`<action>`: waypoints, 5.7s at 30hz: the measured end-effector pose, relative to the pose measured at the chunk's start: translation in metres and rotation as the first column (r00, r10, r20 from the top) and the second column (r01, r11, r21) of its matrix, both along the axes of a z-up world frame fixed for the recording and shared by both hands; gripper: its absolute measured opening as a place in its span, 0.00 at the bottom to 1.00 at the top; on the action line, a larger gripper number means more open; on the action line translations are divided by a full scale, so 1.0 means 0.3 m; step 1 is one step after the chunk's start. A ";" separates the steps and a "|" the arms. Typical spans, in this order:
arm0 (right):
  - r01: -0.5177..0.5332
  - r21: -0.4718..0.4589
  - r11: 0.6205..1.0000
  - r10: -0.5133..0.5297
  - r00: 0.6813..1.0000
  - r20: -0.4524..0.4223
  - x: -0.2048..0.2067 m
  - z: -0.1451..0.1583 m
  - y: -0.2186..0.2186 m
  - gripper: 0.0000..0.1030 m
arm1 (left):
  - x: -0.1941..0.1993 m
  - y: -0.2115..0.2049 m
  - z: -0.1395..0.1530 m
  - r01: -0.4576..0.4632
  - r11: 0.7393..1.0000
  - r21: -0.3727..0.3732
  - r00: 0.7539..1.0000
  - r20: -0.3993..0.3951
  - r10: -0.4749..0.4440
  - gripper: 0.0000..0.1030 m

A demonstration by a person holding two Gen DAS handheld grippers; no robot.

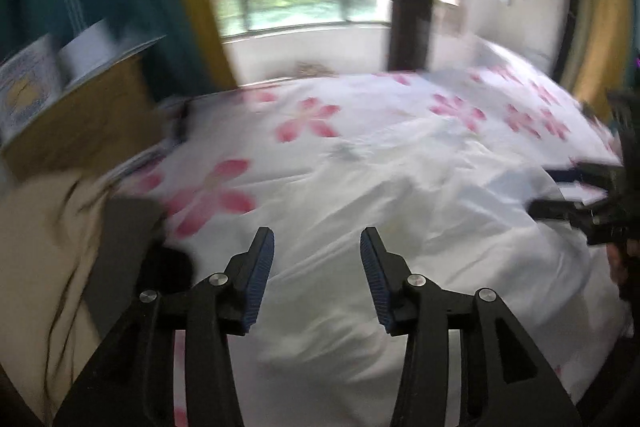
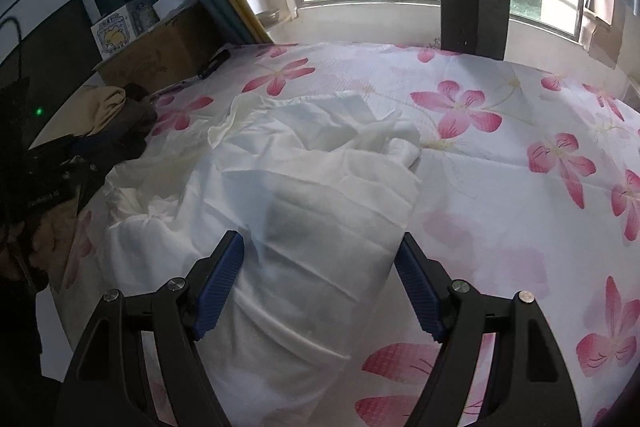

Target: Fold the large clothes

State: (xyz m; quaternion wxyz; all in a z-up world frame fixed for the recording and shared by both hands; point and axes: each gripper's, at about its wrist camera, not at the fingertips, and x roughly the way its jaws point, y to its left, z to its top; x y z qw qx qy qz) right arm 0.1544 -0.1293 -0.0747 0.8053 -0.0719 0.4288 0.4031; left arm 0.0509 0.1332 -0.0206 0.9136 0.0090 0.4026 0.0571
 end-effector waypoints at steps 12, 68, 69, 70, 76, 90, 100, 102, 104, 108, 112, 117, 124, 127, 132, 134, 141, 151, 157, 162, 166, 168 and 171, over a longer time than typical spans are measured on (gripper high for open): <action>0.046 -0.013 0.999 -0.046 0.999 0.010 0.050 0.010 -0.038 0.75 | 0.251 0.092 -0.140 -0.032 0.996 0.084 0.990 -0.131 0.043 0.46; 0.057 -0.073 0.996 -0.055 0.998 0.030 -0.030 -0.071 0.035 0.81 | -0.129 0.065 -0.164 -0.071 0.965 -0.253 0.993 -0.109 0.045 0.03; 0.061 -0.071 0.996 -0.059 0.998 0.027 -0.029 -0.071 0.032 0.81 | -0.128 0.064 -0.163 -0.074 0.966 -0.249 0.993 -0.112 0.047 0.06; 0.063 -0.070 0.996 -0.061 0.998 0.027 -0.029 -0.069 0.031 0.81 | -0.127 0.061 -0.156 -0.079 0.967 -0.243 0.992 -0.113 0.053 0.09; 0.091 -0.027 0.995 -0.091 0.996 0.025 -0.038 -0.029 -0.006 0.81 | -0.162 0.048 -0.083 -0.073 0.956 -0.283 0.997 -0.019 0.070 0.52; 0.100 -0.025 0.995 -0.100 0.995 0.016 -0.119 -0.019 -0.099 0.81 | -0.183 -0.037 -0.150 -0.095 0.971 -0.219 0.991 -0.112 0.072 0.53; 0.119 -0.025 0.993 -0.119 0.993 0.011 -0.159 -0.039 -0.148 0.83 | -0.259 -0.061 -0.123 -0.108 0.967 -0.233 0.992 -0.095 0.088 0.53; 0.123 -0.021 0.992 -0.123 0.992 0.011 -0.162 -0.035 -0.155 0.83 | -0.280 -0.058 -0.113 -0.109 0.960 -0.256 0.992 -0.084 0.090 0.53; 0.125 -0.018 0.992 -0.125 0.992 0.015 -0.166 -0.028 -0.163 0.83 | -0.298 -0.051 -0.103 -0.115 0.957 -0.265 0.992 -0.076 0.098 0.53; 0.129 -0.010 0.992 -0.128 0.991 0.024 -0.165 -0.010 -0.173 0.83 | -0.327 -0.019 -0.070 -0.138 0.957 -0.255 0.990 -0.050 0.130 0.53; 0.140 0.003 0.990 -0.140 0.990 0.034 -0.152 0.013 -0.183 0.83 | -0.328 0.053 -0.038 -0.181 0.950 -0.253 0.983 -0.015 0.183 0.60; 0.145 0.028 0.989 -0.146 0.989 0.029 -0.126 0.040 -0.183 0.83 | -0.282 0.169 -0.073 -0.237 0.926 -0.294 0.971 -0.042 0.236 0.63; 0.123 0.053 0.991 -0.124 0.992 0.013 -0.092 0.052 -0.159 0.83 | -0.196 0.252 -0.162 -0.258 0.896 -0.363 0.966 -0.100 0.238 0.65; 0.107 0.062 0.992 -0.107 0.994 -0.009 -0.073 0.039 -0.139 0.83 | -0.166 0.244 -0.166 -0.212 0.892 -0.399 0.977 -0.089 0.192 0.72; 0.096 0.048 0.994 -0.094 0.995 -0.047 -0.038 -0.005 -0.099 0.83 | -0.115 0.219 -0.174 -0.134 0.854 -0.502 0.991 -0.081 0.108 0.78; 0.085 0.042 0.996 -0.082 0.995 -0.062 -0.025 -0.028 -0.078 0.83 | -0.090 0.209 -0.180 -0.105 0.824 -0.556 0.994 -0.071 0.078 0.78; 0.067 0.028 0.997 -0.063 0.993 -0.103 0.010 -0.090 -0.042 0.83 | -0.025 0.149 -0.188 -0.066 0.796 -0.601 0.998 -0.057 0.040 0.82; 0.023 0.003 1.000 -0.023 0.998 -0.053 0.016 -0.102 0.003 0.83 | 0.068 0.032 -0.195 0.004 0.773 -0.635 0.996 -0.065 -0.058 0.82; -0.003 -0.014 1.000 0.003 1.000 -0.025 0.008 -0.107 0.044 0.83 | 0.088 -0.020 -0.188 0.043 0.828 -0.559 0.993 -0.070 -0.099 0.82; -0.023 -0.016 1.000 0.022 1.000 -0.019 0.006 -0.109 0.063 0.84 | 0.094 -0.085 -0.182 0.084 0.903 -0.422 0.990 -0.071 -0.125 0.82; -0.062 0.011 0.998 0.062 0.998 -0.025 -0.008 -0.107 0.076 0.71 | 0.090 -0.101 -0.185 0.099 0.922 -0.375 0.990 -0.057 -0.129 0.74; -0.060 0.015 0.998 0.060 0.998 -0.026 -0.015 -0.107 0.083 0.65 | 0.091 -0.097 -0.187 0.114 0.906 -0.407 0.989 -0.043 -0.144 0.53; -0.059 0.038 0.998 0.061 0.997 -0.043 -0.015 -0.107 0.079 0.48 | 0.092 -0.097 -0.193 0.133 0.884 -0.449 0.987 -0.017 -0.157 0.43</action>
